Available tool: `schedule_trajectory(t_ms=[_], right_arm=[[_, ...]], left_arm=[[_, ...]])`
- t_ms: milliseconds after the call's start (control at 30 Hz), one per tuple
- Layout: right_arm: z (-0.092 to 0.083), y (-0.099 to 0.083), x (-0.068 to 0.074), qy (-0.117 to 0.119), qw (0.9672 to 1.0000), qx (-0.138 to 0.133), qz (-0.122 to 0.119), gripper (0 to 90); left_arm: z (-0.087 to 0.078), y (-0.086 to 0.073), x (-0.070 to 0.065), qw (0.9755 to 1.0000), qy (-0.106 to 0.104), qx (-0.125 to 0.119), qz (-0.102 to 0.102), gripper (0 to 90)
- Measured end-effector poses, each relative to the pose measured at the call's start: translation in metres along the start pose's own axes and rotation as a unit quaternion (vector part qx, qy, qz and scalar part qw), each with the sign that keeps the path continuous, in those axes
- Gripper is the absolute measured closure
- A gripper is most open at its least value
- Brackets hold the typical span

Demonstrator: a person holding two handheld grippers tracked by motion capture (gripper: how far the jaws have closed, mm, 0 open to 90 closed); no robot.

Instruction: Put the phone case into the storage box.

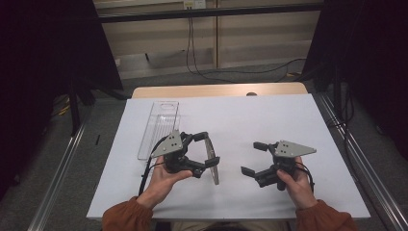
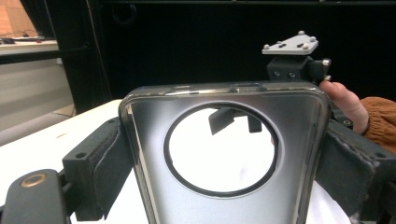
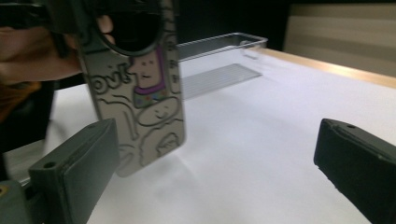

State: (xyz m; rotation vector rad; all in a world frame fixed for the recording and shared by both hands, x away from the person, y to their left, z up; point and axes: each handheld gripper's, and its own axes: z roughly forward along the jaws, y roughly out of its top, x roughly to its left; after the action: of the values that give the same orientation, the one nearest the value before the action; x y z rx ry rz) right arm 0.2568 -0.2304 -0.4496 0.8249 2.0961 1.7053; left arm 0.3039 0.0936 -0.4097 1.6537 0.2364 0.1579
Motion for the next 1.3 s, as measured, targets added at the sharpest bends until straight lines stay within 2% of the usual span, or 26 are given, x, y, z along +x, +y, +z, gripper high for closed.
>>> schedule_trajectory(t_ms=[67, 100, 200, 233, 300, 333, 400, 467, 533, 633, 700, 767, 800, 867, 933, 1000, 1100, 1233, 1300], right_arm=[[-0.003, -0.002, -0.001, -0.022, 0.9997, 0.001, -0.007, 0.0], [-0.005, -0.003, -0.002, -0.029, 0.9996, 0.001, -0.005, 0.0], [-0.009, -0.006, -0.003, -0.043, 0.9991, -0.001, -0.002, 0.0], [-0.01, -0.006, -0.003, -0.047, 0.9989, -0.002, 0.002, 0.0], [-0.015, -0.006, -0.004, -0.067, 0.9978, 0.0, -0.005, 0.0], [-0.016, -0.007, -0.004, -0.077, 0.997, -0.006, -0.007, 0.0], [-0.019, -0.008, -0.005, -0.085, 0.9964, -0.004, -0.004, 0.0], [-0.021, -0.009, -0.005, -0.1, 0.9949, -0.014, 0.001, 0.0], [-0.024, -0.011, -0.006, -0.111, 0.9937, -0.013, -0.004, 0.0], [-0.028, -0.013, -0.006, -0.117, 0.9931, -0.01, 0.002, 0.0], [-0.031, -0.014, -0.006, -0.117, 0.9931, -0.011, 0.006, 0.0], [-0.033, -0.015, -0.006, -0.125, 0.9921, -0.012, 0.005, 0.0], [-0.034, -0.015, -0.006, -0.127, 0.9919, -0.012, 0.003, 0.0], [-0.037, -0.017, -0.007, -0.136, 0.9906, -0.014, 0.005, 0.0], [-0.039, -0.018, -0.008, -0.142, 0.9897, -0.013, 0.007, 0.0], [-0.042, -0.019, -0.008, -0.15, 0.9885, -0.017, 0.004, 0.0], [-0.047, -0.021, -0.006, -0.171, 0.9849, -0.027, 0.007, 0.0], [-0.055, -0.023, -0.006, -0.182, 0.9827, -0.036, 0.011, 0.0], [-0.06, -0.024, -0.006, -0.19, 0.9808, -0.039, 0.016, 0.0]], left_arm=[[-0.002, 0.0, 0.001, 0.9999, 0.0, 0.013, 0.004, 11.7], [-0.002, -0.001, 0.0, 1.0, 0.007, 0.004, -0.001, 11.7], [-0.003, -0.001, 0.002, 0.9998, 0.016, 0.007, -0.002, 11.6], [-0.005, 0.0, 0.003, 0.9997, 0.016, 0.016, -0.003, 11.7], [-0.006, 0.001, 0.003, 0.9997, 0.019, 0.018, 0.0, 11.6], [-0.005, 0.0, 0.002, 0.9997, 0.022, 0.009, -0.004, 11.6], [-0.006, 0.001, 0.002, 0.9996, 0.027, 0.009, -0.007, 11.6], [-0.008, 0.002, 0.004, 0.9995, 0.025, 0.018, -0.005, 11.7], [-0.008, 0.002, 0.003, 0.9994, 0.031, 0.012, -0.007, 11.7], [-0.01, 0.003, 0.004, 0.9991, 0.039, 0.01, -0.01, 11.7], [-0.011, 0.004, 0.005, 0.9985, 0.053, 0.005, -0.013, 11.7], [-0.014, 0.005, 0.006, 0.9982, 0.057, 0.011, -0.013, 11.7], [-0.015, 0.005, 0.007, 0.9987, 0.047, 0.012, -0.013, 11.7], [-0.016, 0.006, 0.007, 0.998, 0.06, 0.013, -0.011, 11.7], [-0.017, 0.007, 0.008, 0.9983, 0.056, 0.009, -0.016, 11.7], [-0.019, 0.009, 0.009, 0.9979, 0.063, 0.014, -0.009, 11.7], [-0.022, 0.011, 0.01, 0.9975, 0.069, 0.006, -0.013, 11.7], [-0.026, 0.014, 0.012, 0.9974, 0.07, -0.001, -0.014, 11.7], [-0.028, 0.016, 0.013, 0.9967, 0.08, -0.003, -0.014, 11.7]])
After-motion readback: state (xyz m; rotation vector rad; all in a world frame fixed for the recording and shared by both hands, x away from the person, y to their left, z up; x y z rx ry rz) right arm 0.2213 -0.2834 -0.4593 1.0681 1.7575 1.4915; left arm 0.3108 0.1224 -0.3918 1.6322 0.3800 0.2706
